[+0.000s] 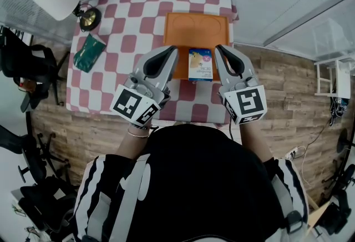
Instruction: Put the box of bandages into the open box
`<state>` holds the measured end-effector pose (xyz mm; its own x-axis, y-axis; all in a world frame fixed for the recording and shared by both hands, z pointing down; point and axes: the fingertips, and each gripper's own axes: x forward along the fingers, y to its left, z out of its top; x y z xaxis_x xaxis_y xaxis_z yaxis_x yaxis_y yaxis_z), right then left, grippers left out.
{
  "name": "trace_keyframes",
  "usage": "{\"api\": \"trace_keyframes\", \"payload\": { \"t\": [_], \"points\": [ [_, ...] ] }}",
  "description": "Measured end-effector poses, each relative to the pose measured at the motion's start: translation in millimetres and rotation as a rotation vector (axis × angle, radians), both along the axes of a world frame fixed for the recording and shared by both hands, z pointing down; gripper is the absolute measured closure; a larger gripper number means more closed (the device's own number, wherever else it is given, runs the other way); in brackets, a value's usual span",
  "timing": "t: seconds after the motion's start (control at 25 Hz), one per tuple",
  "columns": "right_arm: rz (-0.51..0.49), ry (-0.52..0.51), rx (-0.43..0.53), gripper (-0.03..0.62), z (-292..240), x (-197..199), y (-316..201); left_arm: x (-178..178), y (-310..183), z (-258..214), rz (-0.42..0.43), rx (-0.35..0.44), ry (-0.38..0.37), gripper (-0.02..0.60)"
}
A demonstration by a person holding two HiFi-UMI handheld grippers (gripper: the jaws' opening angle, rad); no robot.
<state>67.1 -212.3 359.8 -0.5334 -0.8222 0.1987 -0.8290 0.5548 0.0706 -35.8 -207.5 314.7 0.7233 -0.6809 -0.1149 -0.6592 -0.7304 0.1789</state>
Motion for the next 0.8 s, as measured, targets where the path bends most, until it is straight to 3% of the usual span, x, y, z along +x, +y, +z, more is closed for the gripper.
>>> {"api": "trace_keyframes", "payload": {
  "t": [0.8],
  "points": [
    [0.001, -0.026, 0.003, 0.599, -2.2, -0.5, 2.4, -0.6, 0.9, 0.9, -0.006, -0.002, 0.008, 0.581]
  ]
}}
